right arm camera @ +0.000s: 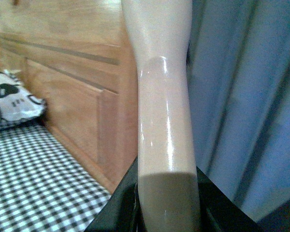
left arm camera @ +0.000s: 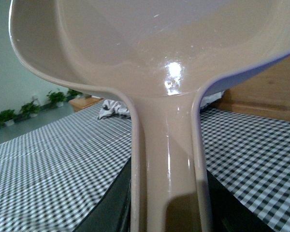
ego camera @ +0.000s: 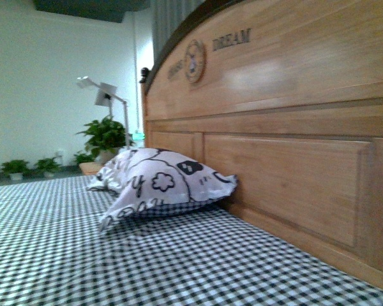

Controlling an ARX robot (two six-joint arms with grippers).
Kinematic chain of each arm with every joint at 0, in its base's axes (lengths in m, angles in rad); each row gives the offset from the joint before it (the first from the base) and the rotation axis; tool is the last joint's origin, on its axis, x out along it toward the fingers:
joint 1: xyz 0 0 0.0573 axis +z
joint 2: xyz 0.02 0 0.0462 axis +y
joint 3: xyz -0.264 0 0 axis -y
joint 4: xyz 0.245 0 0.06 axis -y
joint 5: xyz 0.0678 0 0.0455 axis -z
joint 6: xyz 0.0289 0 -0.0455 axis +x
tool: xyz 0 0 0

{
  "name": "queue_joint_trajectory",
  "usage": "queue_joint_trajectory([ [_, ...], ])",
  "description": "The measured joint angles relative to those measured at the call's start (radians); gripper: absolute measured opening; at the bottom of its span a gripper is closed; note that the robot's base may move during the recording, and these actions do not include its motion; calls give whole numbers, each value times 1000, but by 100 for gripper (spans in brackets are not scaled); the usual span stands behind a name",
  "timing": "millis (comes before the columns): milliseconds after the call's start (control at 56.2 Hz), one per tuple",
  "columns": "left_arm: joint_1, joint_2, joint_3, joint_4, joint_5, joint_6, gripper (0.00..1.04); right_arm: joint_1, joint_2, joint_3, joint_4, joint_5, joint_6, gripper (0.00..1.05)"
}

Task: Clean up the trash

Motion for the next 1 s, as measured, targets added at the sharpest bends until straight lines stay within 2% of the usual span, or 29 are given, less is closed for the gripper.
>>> queue_joint_trajectory([
  [533,2,-1,0,-3,-5,-4,26,6,6,0,0,-6,-2,20],
  [587,-48,37,84,-239,-136,-79,26,2,6,0,0,-2,-2,20],
  [640,-60,86,154,-410,-224,-119,26,2,5,0,0,-1,-2,20],
  [693,-70,149,190,-565,-272,-136,26,2,-4,0,0,-1,-2,20],
  [729,-87,195,195,-612,-262,-110,26,2,-3,0,0,-3,-2,20],
  [889,-98,317,227,-638,-169,41,26,2,0,0,0,-4,-2,20],
  [996,-96,393,264,-725,-109,232,26,2,-1,0,0,-5,-2,20],
])
